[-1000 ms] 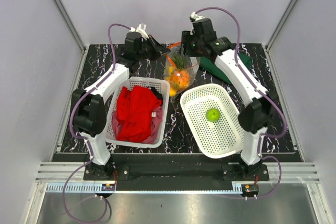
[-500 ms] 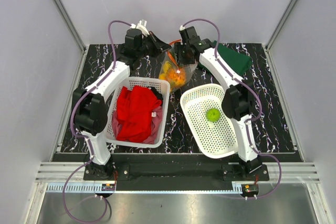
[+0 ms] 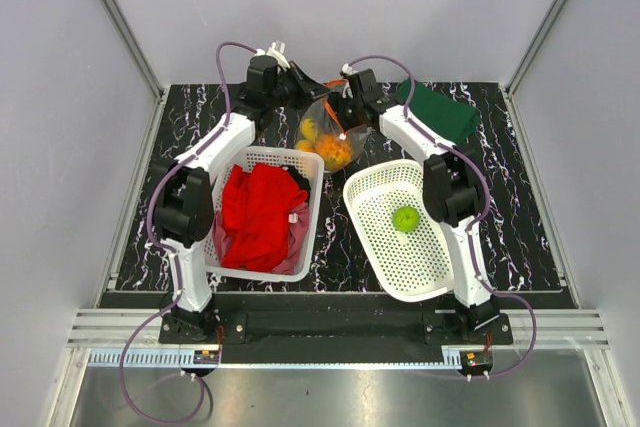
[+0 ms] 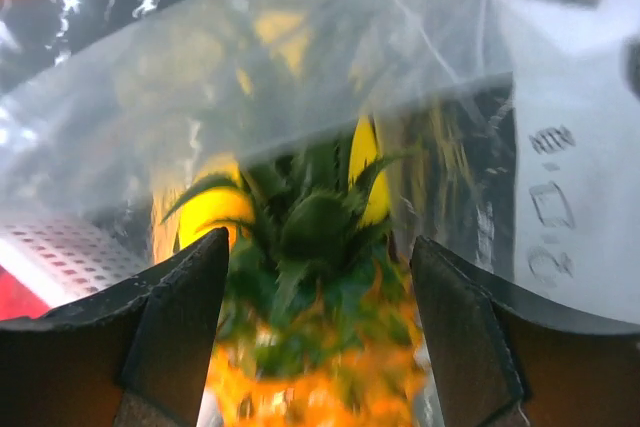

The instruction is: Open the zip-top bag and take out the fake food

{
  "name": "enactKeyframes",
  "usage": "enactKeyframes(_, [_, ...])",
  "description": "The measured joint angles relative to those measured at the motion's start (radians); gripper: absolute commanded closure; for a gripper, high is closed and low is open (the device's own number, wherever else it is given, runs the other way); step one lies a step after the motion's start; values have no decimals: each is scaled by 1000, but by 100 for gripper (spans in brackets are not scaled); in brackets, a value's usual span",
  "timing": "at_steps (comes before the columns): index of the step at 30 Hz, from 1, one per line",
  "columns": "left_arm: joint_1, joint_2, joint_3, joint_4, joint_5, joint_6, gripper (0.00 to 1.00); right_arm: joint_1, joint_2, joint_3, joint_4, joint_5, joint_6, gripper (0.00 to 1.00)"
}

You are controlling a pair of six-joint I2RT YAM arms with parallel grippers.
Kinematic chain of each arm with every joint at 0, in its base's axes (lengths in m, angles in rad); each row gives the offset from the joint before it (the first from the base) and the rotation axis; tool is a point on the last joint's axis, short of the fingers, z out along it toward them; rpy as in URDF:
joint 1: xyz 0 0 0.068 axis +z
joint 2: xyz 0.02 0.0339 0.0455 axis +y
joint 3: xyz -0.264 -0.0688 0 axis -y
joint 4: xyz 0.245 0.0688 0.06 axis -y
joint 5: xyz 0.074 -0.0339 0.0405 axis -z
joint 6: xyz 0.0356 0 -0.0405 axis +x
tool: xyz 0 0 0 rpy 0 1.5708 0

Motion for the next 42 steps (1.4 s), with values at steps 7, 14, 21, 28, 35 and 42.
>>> enactKeyframes(7, [-21,26,16,2,1,-8,100,-28,20,-77,168,-126,32,46])
enactKeyframes(14, [-29,31,23,-6,0,-7,100,-57,35,-118,299,-238,35,90])
enactKeyframes(21, [-22,31,23,-8,-14,-6,100,-72,-7,-224,401,-270,14,100])
enactKeyframes(28, [21,31,64,-53,-35,18,100,-71,-156,-335,416,-259,-32,100])
enactKeyframes(35, [36,12,93,-60,-92,81,100,-51,-254,-409,458,-231,-164,100])
enactKeyframes(42, [37,5,104,-108,-123,129,100,-26,-347,-603,651,-169,-275,100])
